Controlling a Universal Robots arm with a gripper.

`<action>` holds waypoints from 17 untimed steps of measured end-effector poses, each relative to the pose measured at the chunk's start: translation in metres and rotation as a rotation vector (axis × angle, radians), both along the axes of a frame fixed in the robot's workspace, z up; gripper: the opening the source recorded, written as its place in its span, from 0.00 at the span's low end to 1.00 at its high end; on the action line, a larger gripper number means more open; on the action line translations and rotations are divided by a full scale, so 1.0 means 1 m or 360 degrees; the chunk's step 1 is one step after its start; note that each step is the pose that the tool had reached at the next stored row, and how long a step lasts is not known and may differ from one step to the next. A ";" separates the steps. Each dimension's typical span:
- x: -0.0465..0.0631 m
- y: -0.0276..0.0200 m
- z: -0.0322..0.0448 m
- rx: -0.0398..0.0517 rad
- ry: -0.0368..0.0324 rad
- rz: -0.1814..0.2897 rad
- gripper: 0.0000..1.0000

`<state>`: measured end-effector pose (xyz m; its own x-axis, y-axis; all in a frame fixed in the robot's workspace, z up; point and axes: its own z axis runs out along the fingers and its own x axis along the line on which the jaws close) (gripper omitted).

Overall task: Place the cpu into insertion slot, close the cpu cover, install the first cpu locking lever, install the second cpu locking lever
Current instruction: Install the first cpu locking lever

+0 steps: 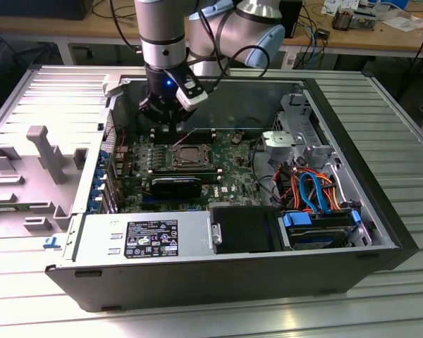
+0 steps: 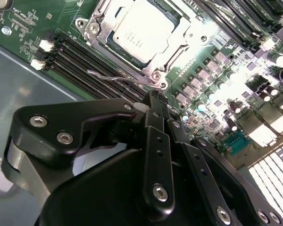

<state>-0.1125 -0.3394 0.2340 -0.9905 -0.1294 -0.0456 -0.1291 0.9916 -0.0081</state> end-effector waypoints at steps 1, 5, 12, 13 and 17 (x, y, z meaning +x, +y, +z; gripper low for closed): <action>0.000 0.0000 -0.0013 0.0000 0.0000 0.0000 0.11; 0.000 0.0000 -0.0066 0.0000 0.0000 0.0000 0.11; 0.000 0.0000 -0.0160 0.0000 0.0000 0.0000 0.11; 0.000 0.0000 -0.0173 0.0000 0.0000 0.0000 0.11; 0.000 0.0000 -0.0216 0.0000 0.0000 0.0000 0.11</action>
<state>-0.1121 -0.3395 0.2124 -0.9905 -0.1295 -0.0456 -0.1292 0.9916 -0.0082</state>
